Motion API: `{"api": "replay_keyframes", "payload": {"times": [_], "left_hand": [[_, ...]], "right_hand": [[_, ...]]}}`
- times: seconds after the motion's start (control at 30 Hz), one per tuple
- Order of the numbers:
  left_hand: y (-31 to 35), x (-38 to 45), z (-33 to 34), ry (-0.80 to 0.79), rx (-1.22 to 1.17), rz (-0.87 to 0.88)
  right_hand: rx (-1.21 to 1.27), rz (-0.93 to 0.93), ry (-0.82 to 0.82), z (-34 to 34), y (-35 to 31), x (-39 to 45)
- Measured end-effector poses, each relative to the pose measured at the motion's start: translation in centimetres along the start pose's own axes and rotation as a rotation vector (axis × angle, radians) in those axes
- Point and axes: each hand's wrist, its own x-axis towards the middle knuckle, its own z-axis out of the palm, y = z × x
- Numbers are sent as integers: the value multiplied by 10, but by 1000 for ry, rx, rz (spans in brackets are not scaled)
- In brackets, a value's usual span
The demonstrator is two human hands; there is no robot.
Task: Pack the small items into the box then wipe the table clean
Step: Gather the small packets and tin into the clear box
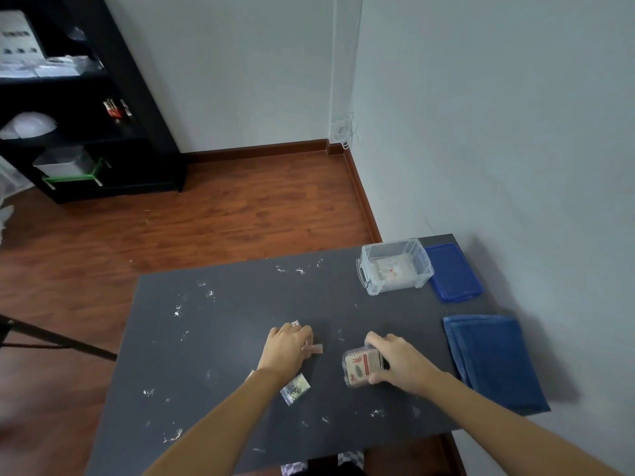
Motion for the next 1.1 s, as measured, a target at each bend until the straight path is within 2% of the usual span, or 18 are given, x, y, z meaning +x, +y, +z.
{"api": "replay_keyframes", "payload": {"times": [0.13, 0.23, 0.33, 0.47, 0.6, 0.67, 0.8, 0.87, 1.0, 1.1], "left_hand": [[12, 2, -11, 52, -203, -23], [30, 21, -32, 180, -357, 23], [57, 52, -56, 236, -440, 59], [96, 95, -72, 249, -571, -23], [122, 129, -72, 265, -644, -127], [124, 141, -68, 237, -616, -124], [115, 149, -60, 8, -438, -38], [112, 151, -55, -51, -370, -15], [112, 156, -48, -13, -355, -27], [112, 157, -46, 14, -325, -41]], "right_hand": [[228, 23, 118, -15, 6, -8], [305, 110, 288, -39, 18, -11], [384, 166, 467, -71, 31, -13], [417, 252, 678, -110, 51, -10], [488, 309, 809, -134, 68, -3], [500, 329, 833, -141, 73, 2], [472, 321, 842, -145, 81, 16], [448, 312, 818, -146, 84, 26], [411, 275, 711, -148, 88, 54], [342, 248, 556, -148, 86, 77]]}}
